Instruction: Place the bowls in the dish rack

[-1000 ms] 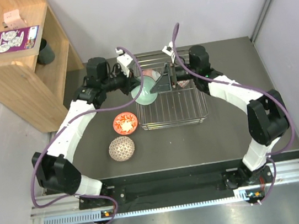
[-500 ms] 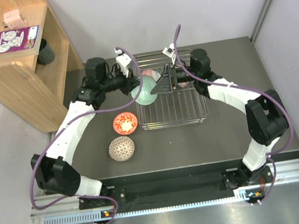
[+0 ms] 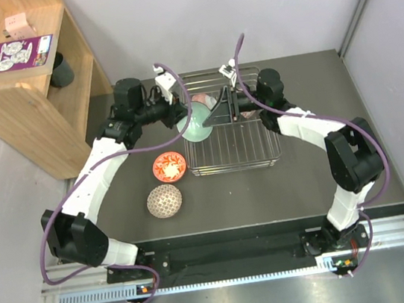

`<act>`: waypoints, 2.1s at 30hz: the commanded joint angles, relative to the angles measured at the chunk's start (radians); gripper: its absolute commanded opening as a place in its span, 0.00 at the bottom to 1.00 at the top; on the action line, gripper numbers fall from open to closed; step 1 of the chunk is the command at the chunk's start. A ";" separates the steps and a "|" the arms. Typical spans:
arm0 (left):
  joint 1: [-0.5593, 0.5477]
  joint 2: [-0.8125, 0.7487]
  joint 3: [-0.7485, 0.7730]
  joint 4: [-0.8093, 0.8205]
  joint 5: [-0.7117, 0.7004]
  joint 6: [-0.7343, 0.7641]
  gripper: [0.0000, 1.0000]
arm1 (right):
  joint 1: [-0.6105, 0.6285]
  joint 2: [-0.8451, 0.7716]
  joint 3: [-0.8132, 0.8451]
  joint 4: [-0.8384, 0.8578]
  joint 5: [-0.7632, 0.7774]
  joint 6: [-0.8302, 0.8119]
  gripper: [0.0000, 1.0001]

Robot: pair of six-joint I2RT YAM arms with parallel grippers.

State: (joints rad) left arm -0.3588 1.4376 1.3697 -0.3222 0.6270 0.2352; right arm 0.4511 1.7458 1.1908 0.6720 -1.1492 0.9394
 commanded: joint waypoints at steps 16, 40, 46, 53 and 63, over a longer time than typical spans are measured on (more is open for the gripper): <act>0.106 0.018 -0.018 0.103 -0.013 -0.094 0.99 | 0.009 -0.083 0.006 -0.294 0.134 -0.318 0.00; 0.302 -0.197 -0.238 -0.187 -0.201 0.035 0.99 | 0.024 -0.270 0.102 -1.057 1.184 -1.194 0.00; 0.353 -0.266 -0.330 -0.187 -0.158 0.046 0.99 | 0.054 -0.250 0.118 -1.088 1.353 -1.281 0.00; 0.377 -0.275 -0.360 -0.195 -0.138 0.055 0.99 | 0.101 -0.201 0.107 -1.109 1.427 -1.358 0.00; 0.385 -0.284 -0.374 -0.195 -0.121 0.061 0.99 | 0.156 -0.117 0.082 -1.112 1.500 -1.409 0.00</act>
State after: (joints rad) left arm 0.0193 1.1843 1.0073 -0.5289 0.4816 0.2806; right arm 0.5823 1.6016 1.2583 -0.4805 0.2790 -0.4305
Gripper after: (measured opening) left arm 0.991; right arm 0.681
